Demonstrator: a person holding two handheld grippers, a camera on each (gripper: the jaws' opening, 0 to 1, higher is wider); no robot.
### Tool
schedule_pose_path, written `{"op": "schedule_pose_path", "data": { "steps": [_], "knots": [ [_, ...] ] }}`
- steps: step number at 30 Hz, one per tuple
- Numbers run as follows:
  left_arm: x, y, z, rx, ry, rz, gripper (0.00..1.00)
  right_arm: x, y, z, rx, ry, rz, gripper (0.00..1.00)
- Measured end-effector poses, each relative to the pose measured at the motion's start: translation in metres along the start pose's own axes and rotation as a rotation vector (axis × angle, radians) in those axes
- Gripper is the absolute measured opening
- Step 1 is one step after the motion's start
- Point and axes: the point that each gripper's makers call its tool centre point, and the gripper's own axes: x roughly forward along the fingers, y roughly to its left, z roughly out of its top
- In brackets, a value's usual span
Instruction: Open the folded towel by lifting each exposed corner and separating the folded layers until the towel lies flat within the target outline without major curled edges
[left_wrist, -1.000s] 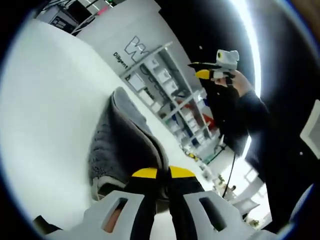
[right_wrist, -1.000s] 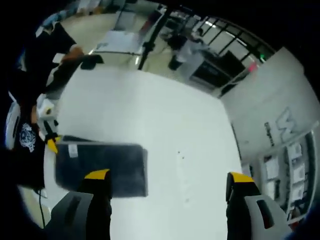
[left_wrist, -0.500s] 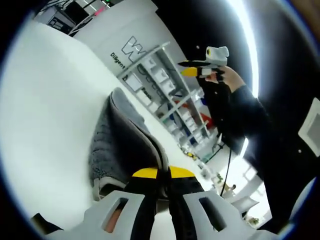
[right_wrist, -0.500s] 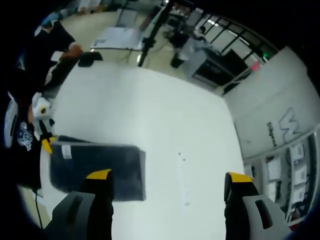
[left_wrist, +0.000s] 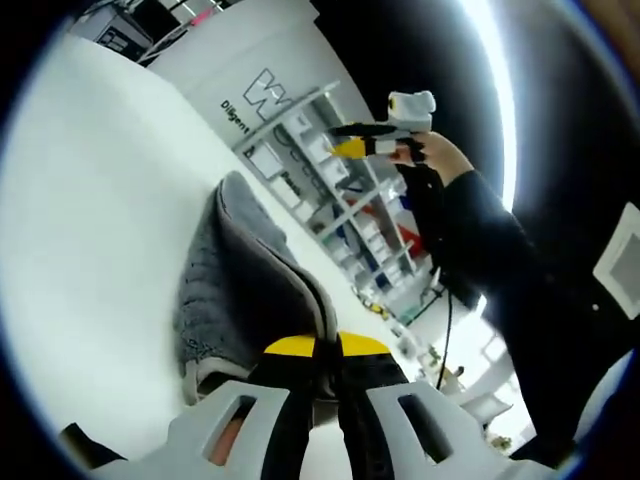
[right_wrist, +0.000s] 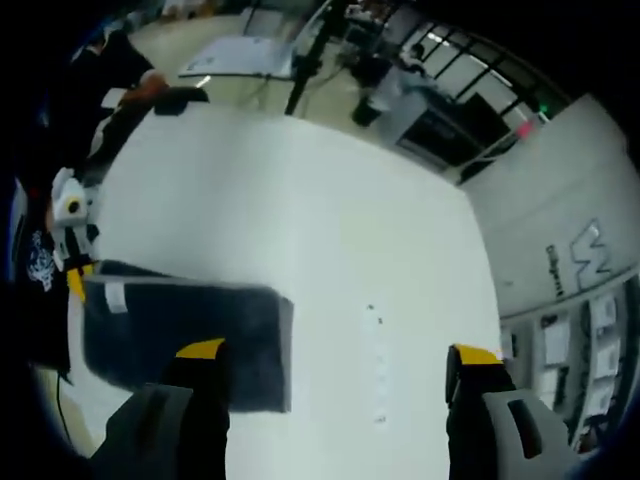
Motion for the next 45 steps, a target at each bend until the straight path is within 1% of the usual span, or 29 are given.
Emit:
{"op": "schedule_pose_path", "data": {
  "steps": [3, 7, 11, 13, 14, 15, 16, 17, 21, 23, 25, 26, 27, 28, 29, 31, 33, 34, 35, 36, 39, 40, 45],
  "knots": [
    [0.001, 0.002, 0.001, -0.003, 0.005, -0.005, 0.04, 0.011, 0.001, 0.001, 0.003, 0.008, 0.015, 0.90],
    [0.002, 0.003, 0.003, -0.011, 0.007, -0.009, 0.04, 0.020, 0.005, 0.002, -0.009, 0.015, 0.039, 0.85],
    [0.004, 0.003, -0.001, -0.010, 0.026, -0.015, 0.04, 0.030, 0.010, 0.005, -0.019, 0.017, 0.062, 0.83],
    [0.005, 0.004, 0.000, -0.007, 0.025, -0.020, 0.04, 0.035, 0.013, 0.005, -0.026, 0.027, 0.083, 0.78],
    [0.005, 0.004, 0.001, -0.009, 0.023, -0.023, 0.04, 0.037, 0.008, 0.004, -0.027, 0.032, 0.097, 0.75],
    [0.005, 0.004, 0.001, -0.010, 0.021, -0.025, 0.04, 0.039, 0.008, 0.004, -0.029, 0.033, 0.105, 0.75],
    [0.005, 0.004, 0.002, -0.010, 0.021, -0.027, 0.04, 0.040, 0.000, 0.005, -0.030, 0.030, 0.110, 0.75],
    [0.005, 0.004, 0.002, -0.011, 0.019, -0.030, 0.04, 0.042, -0.001, 0.006, -0.024, 0.026, 0.115, 0.75],
    [0.005, 0.004, 0.003, -0.013, 0.014, -0.035, 0.04, 0.046, 0.005, 0.005, -0.027, 0.036, 0.115, 0.73],
    [0.005, 0.004, 0.003, -0.012, 0.012, -0.035, 0.04, 0.049, -0.003, 0.003, -0.029, 0.047, 0.128, 0.74],
    [0.006, 0.004, 0.003, -0.012, 0.011, -0.035, 0.04, 0.051, -0.002, -0.001, -0.035, 0.051, 0.138, 0.74],
    [0.006, 0.004, 0.003, -0.011, 0.010, -0.036, 0.04, 0.052, 0.007, -0.001, -0.042, 0.051, 0.140, 0.75],
    [0.006, 0.004, 0.004, -0.011, 0.009, -0.036, 0.04, 0.053, 0.007, -0.002, -0.043, 0.051, 0.140, 0.74],
    [0.006, 0.004, 0.004, -0.011, 0.008, -0.035, 0.04, 0.056, 0.015, -0.004, -0.043, 0.049, 0.138, 0.74],
    [0.006, 0.004, 0.004, -0.011, 0.007, -0.036, 0.04, 0.056, 0.015, -0.004, -0.043, 0.048, 0.138, 0.74],
    [0.007, 0.004, 0.004, -0.011, 0.005, -0.036, 0.04, 0.059, 0.028, -0.008, -0.041, 0.050, 0.144, 0.73],
    [0.007, 0.004, 0.004, -0.010, 0.005, -0.036, 0.04, 0.064, 0.031, -0.011, -0.042, 0.058, 0.158, 0.72],
    [0.007, 0.004, 0.004, -0.009, 0.005, -0.036, 0.04, 0.069, 0.045, -0.015, -0.045, 0.065, 0.167, 0.71],
    [0.006, 0.004, 0.004, -0.010, 0.005, -0.037, 0.04, 0.071, 0.048, -0.016, -0.047, 0.067, 0.169, 0.71],
    [0.006, 0.004, 0.004, -0.012, 0.005, -0.037, 0.04, 0.072, 0.046, -0.017, -0.048, 0.069, 0.170, 0.70],
    [0.006, 0.004, 0.004, -0.012, 0.004, -0.039, 0.04, 0.074, 0.053, -0.016, -0.036, 0.068, 0.180, 0.62],
    [0.006, 0.004, 0.004, -0.012, 0.004, -0.039, 0.04, 0.075, 0.056, -0.015, -0.035, 0.067, 0.182, 0.61],
    [0.006, 0.003, 0.004, -0.012, 0.002, -0.043, 0.04, 0.082, 0.070, -0.015, -0.043, 0.071, 0.200, 0.60]
  ]
}}
